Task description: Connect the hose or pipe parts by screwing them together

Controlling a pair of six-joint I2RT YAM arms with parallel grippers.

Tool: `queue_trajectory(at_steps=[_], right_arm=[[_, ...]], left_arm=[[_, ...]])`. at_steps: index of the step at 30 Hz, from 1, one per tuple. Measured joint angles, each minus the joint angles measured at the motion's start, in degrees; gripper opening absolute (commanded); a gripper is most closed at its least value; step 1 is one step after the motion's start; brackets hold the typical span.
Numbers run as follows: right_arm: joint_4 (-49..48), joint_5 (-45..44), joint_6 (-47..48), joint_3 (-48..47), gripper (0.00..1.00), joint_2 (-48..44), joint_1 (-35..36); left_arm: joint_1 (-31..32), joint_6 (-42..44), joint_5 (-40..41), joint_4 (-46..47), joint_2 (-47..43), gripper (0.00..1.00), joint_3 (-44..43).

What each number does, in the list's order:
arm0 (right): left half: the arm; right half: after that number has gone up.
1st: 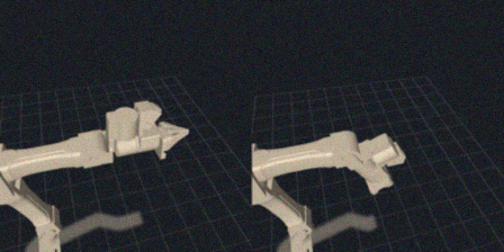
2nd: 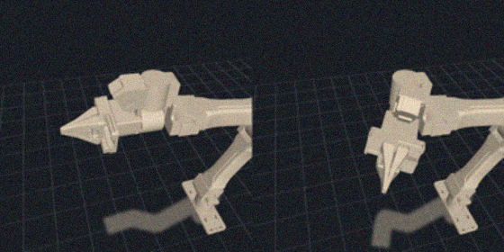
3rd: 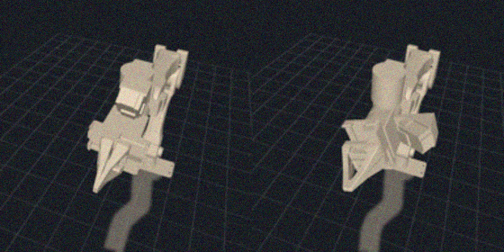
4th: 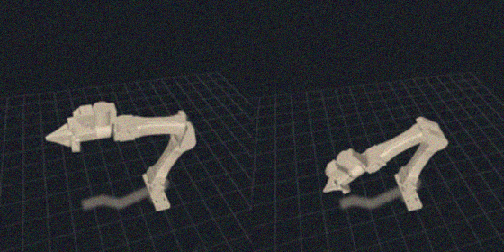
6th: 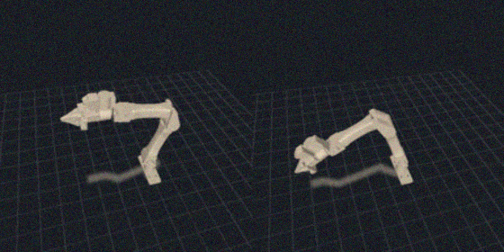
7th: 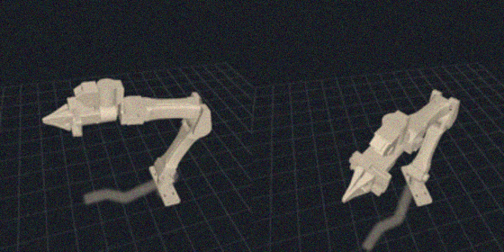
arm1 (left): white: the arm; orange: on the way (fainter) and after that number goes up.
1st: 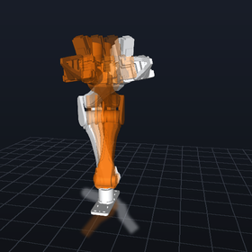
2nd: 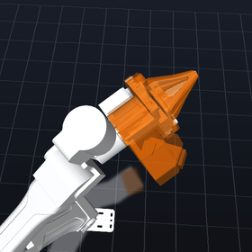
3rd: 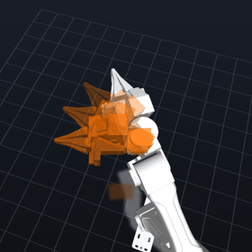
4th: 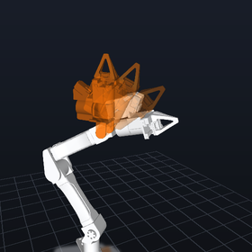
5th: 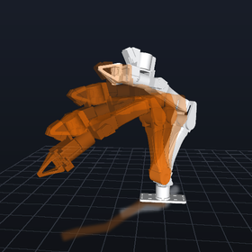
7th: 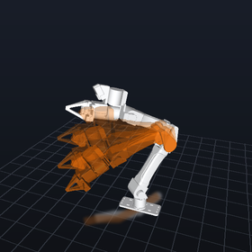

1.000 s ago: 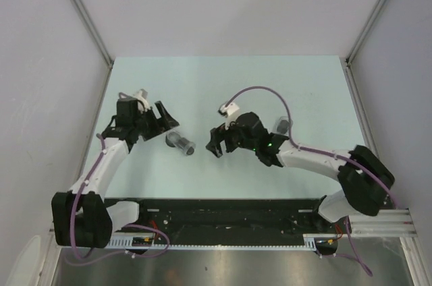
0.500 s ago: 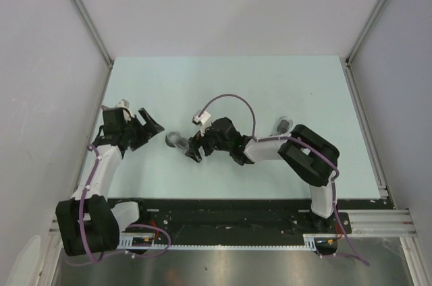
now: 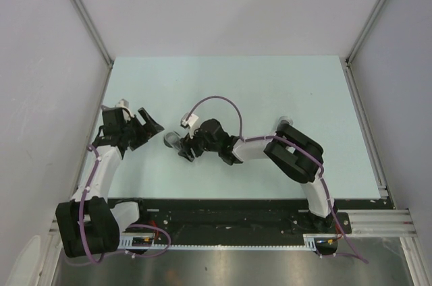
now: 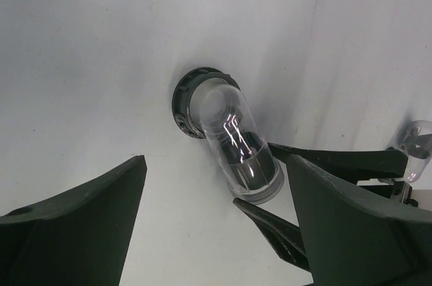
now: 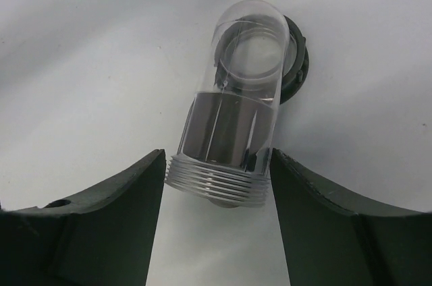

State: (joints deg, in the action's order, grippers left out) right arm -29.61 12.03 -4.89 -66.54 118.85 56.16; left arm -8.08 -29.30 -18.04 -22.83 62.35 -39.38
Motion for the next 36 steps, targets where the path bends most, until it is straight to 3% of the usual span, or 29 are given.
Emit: queue_trajectory(at_steps=[8, 11, 12, 18, 24, 30, 36], right_arm=[[2.7, -4.6, 0.6, -3.0, 0.69, 2.2, 1.0], [3.4, -5.5, 0.9, -3.4, 0.54, 3.1, 1.4], [3.4, -5.7, 0.9, -3.4, 0.44, 3.2, 1.4], [5.7, -5.6, 2.5, -3.7, 0.27, 2.3, 1.2], [16.2, 8.3, 4.8, -3.7, 0.21, -5.5, -4.7], [26.6, 24.0, 7.7, -3.7, 0.17, -18.6, -17.6], [35.5, 38.3, 9.7, -3.7, 0.14, -25.9, -23.8]], left_arm=[[0.0, 0.5, 0.2, 0.0, -0.1, 0.90, 0.0], [0.0, 0.9, 0.3, 0.0, -0.3, 0.89, 0.0], [0.0, 1.0, 0.3, 0.0, -0.3, 0.89, 0.0], [-0.1, 2.6, -1.0, 0.0, -1.8, 0.86, 0.0], [1.7, 4.9, -3.8, 1.6, -6.3, 0.85, -0.7], [10.1, 7.0, -9.5, 9.8, -13.9, 0.91, -1.1], [13.2, 9.3, -21.2, 15.3, -11.0, 0.91, -6.7]])
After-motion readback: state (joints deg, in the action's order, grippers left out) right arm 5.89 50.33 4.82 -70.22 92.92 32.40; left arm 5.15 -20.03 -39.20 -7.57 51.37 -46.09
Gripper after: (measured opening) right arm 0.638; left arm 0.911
